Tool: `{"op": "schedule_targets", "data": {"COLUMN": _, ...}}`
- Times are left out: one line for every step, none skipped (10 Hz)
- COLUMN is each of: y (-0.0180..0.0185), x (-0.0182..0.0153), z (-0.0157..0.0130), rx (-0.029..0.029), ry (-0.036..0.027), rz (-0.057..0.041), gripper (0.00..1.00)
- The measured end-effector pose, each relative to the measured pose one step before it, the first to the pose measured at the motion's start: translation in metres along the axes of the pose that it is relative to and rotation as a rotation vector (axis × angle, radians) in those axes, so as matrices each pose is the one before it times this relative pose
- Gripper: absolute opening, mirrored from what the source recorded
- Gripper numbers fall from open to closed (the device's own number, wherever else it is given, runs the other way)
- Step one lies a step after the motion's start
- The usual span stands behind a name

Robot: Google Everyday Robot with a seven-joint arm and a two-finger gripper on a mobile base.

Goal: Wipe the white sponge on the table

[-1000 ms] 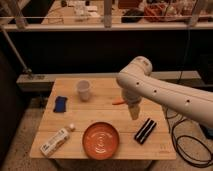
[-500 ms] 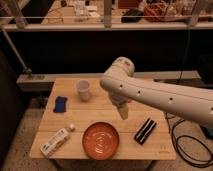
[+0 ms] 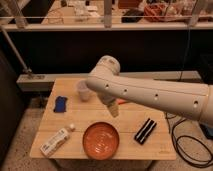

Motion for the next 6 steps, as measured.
{"op": "schedule_targets", "data": {"y": -0.00394, "x": -0.00268, "z": -0.00223, "rx": 0.00764, "ry": 0.00282, "rz": -0.01869, "gripper": 0.80}}
{"op": "schedule_targets", "data": {"y": -0.00246, "x": -0.00187, "z": -0.00084, "rx": 0.00428, "ry": 0.00145, "rz": -0.01394, "gripper": 0.80}}
{"op": "schedule_targets", "data": {"y": -0.00627, "x": -0.00527, "z": -0.00232, "rx": 0.00943, "ry": 0.00254, "rz": -0.02042, "gripper": 0.80}}
{"op": "schedule_targets", "data": {"y": -0.00675, "x": -0.00770, "z": -0.00033, "rx": 0.00558, "ry": 0.00156, "rz": -0.01914, "gripper": 0.80}}
{"op": "schedule_targets", "data": {"y": -0.00732, "x": -0.00794, "z": -0.00045, "rx": 0.00669, "ry": 0.00016, "rz": -0.01586, "gripper": 0.80}}
{"op": "schedule_targets", "data": {"y": -0.00703, "x": -0.00629, "z": -0.00009, "rx": 0.00705, "ry": 0.00130, "rz": -0.01237, "gripper": 0.80}}
